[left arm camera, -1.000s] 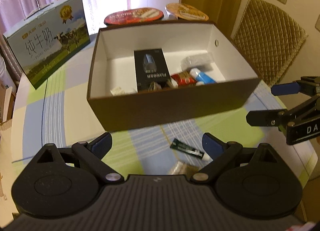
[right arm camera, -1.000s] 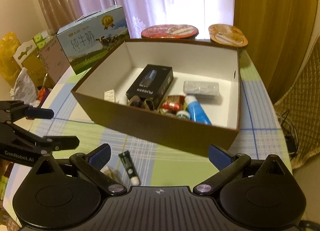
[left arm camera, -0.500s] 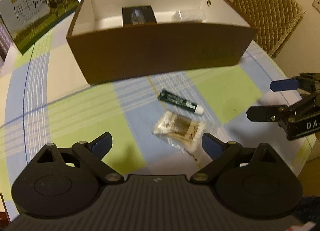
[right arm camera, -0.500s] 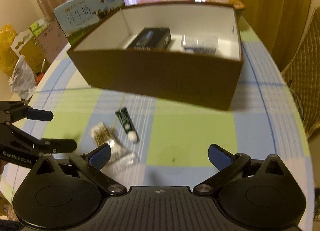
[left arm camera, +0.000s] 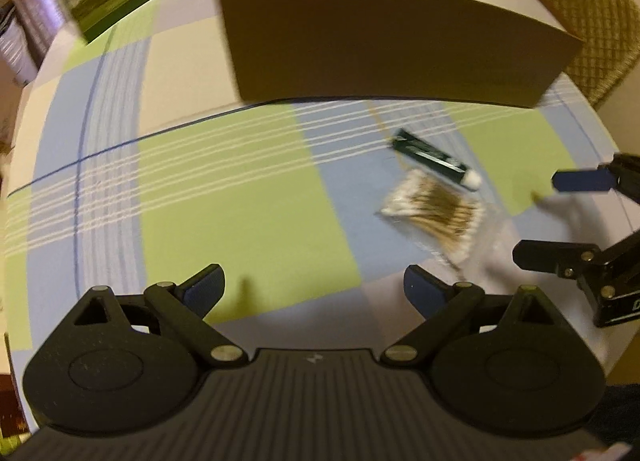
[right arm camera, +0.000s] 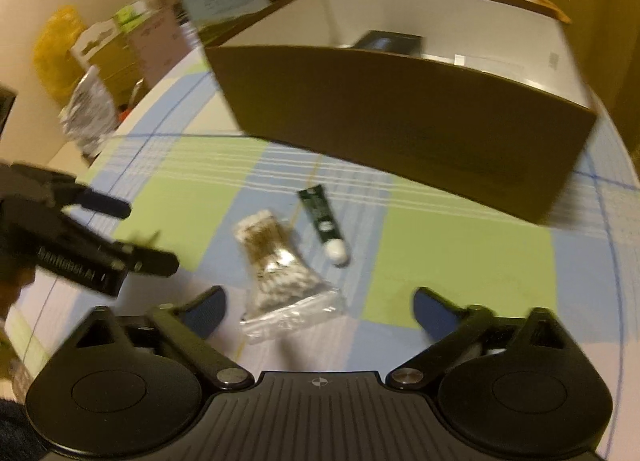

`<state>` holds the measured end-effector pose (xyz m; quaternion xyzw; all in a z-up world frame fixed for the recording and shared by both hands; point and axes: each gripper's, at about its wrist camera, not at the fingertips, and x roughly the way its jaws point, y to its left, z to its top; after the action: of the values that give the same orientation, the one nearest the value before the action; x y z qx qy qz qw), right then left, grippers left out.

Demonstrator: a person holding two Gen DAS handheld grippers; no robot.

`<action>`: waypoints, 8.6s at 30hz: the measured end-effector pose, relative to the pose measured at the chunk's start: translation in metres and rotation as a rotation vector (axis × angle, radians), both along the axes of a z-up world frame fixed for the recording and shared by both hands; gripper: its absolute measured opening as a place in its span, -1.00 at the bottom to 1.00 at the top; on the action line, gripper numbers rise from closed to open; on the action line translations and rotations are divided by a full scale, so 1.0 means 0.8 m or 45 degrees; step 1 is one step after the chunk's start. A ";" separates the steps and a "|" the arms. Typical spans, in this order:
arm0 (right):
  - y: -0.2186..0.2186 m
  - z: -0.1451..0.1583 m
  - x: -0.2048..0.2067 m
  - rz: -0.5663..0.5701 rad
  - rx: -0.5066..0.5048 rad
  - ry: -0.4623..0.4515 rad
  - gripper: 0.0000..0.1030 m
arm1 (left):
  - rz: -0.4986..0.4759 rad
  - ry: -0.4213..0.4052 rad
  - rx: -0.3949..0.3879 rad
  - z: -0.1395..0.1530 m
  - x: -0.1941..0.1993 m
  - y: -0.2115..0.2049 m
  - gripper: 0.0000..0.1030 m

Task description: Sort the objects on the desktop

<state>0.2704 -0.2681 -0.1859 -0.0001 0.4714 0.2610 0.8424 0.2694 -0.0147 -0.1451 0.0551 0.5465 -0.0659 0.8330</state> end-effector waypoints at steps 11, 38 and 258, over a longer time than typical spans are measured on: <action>0.043 -0.028 0.006 0.180 -0.022 -0.107 0.11 | 0.148 0.020 0.026 -0.007 0.007 0.046 0.83; -0.108 -0.028 -0.017 -0.256 -0.147 0.004 -0.46 | 0.006 -0.009 -0.175 -0.030 0.070 -0.090 0.63; -0.050 0.116 0.180 -0.435 -0.046 -0.238 0.96 | 0.006 -0.483 0.066 0.136 0.206 -0.051 0.90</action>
<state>0.4141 -0.3083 -0.0927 0.0407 0.3889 0.1045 0.9144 0.4343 -0.0553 -0.0366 0.0867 0.3814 -0.0381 0.9195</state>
